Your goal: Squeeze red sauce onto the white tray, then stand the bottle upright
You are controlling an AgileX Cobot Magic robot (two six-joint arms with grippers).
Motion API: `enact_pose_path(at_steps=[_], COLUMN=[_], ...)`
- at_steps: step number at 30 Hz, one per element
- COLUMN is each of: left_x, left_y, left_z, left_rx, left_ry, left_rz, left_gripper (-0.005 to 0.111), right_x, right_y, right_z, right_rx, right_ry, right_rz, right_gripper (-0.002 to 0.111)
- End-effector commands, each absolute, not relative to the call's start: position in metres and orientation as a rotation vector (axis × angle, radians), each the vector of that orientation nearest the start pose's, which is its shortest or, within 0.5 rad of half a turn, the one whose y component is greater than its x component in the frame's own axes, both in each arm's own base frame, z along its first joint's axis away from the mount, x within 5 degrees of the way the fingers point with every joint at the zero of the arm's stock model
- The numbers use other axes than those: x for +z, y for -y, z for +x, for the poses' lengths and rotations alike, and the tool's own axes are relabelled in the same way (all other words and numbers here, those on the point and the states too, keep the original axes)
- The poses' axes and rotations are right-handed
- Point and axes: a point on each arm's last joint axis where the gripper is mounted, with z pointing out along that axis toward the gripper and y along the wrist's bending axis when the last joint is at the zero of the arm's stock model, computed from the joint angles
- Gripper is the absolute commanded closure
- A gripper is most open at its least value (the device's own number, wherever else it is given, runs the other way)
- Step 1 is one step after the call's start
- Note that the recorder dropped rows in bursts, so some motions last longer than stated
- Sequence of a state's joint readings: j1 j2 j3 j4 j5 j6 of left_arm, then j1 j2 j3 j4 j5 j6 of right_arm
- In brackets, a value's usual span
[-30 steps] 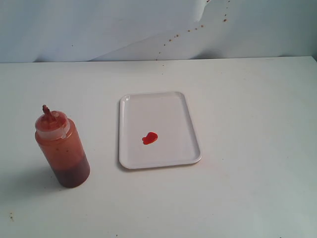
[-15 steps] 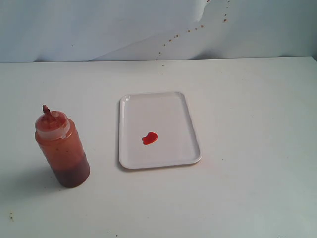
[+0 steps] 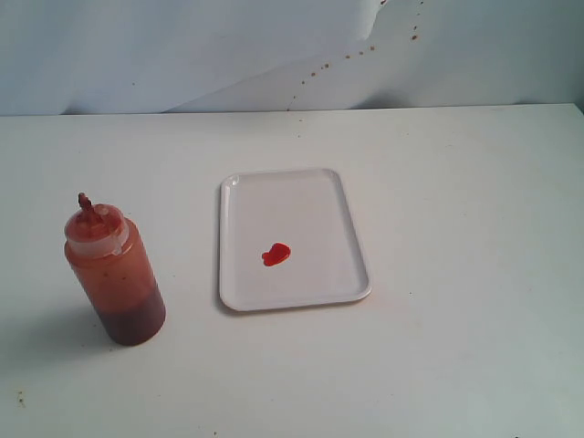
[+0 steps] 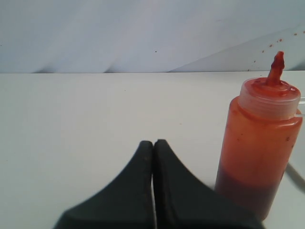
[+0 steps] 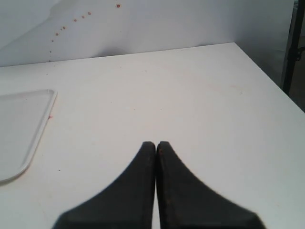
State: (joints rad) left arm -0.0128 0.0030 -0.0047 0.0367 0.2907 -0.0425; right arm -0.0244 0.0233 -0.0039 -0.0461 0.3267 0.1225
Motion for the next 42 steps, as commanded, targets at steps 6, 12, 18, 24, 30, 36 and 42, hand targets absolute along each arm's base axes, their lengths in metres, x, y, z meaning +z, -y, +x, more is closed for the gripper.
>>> enact_pose_path(at_steps=[6, 12, 18, 24, 30, 36, 42], left_x=[0.1874, 0.1874, 0.1874, 0.1874, 0.1874, 0.1874, 0.1874], left_y=[0.0, 0.0, 0.0, 0.0, 0.0, 0.0, 0.0], left_z=[0.0547, 0.0547, 0.0547, 0.0547, 0.0547, 0.0547, 0.0547], left_rx=[-0.01, -0.01, -0.01, -0.01, -0.01, -0.01, -0.01], left_ry=[-1.769, -1.769, -1.769, -1.769, -1.769, -1.769, -1.769], left_rz=[0.001, 0.001, 0.001, 0.001, 0.001, 0.001, 0.001], left_gripper=[0.107, 0.107, 0.107, 0.107, 0.107, 0.107, 0.107], right_x=[0.1822, 0.1831, 0.1822, 0.1822, 0.1822, 0.1819, 0.1818], right_y=[0.0028, 0.0012, 0.0012, 0.0012, 0.0012, 0.0012, 0.0012], right_z=[0.0547, 0.0543, 0.0535, 0.0535, 0.0535, 0.0534, 0.0534], right_rx=[0.011, 0.012, -0.004, -0.004, -0.004, -0.004, -0.004], right_ry=[-1.831, -1.82, -1.827, -1.827, -1.827, -1.831, -1.832], right_rz=[0.095, 0.038, 0.018, 0.018, 0.018, 0.018, 0.018], right_gripper=[0.108, 0.108, 0.108, 0.108, 0.108, 0.108, 0.108])
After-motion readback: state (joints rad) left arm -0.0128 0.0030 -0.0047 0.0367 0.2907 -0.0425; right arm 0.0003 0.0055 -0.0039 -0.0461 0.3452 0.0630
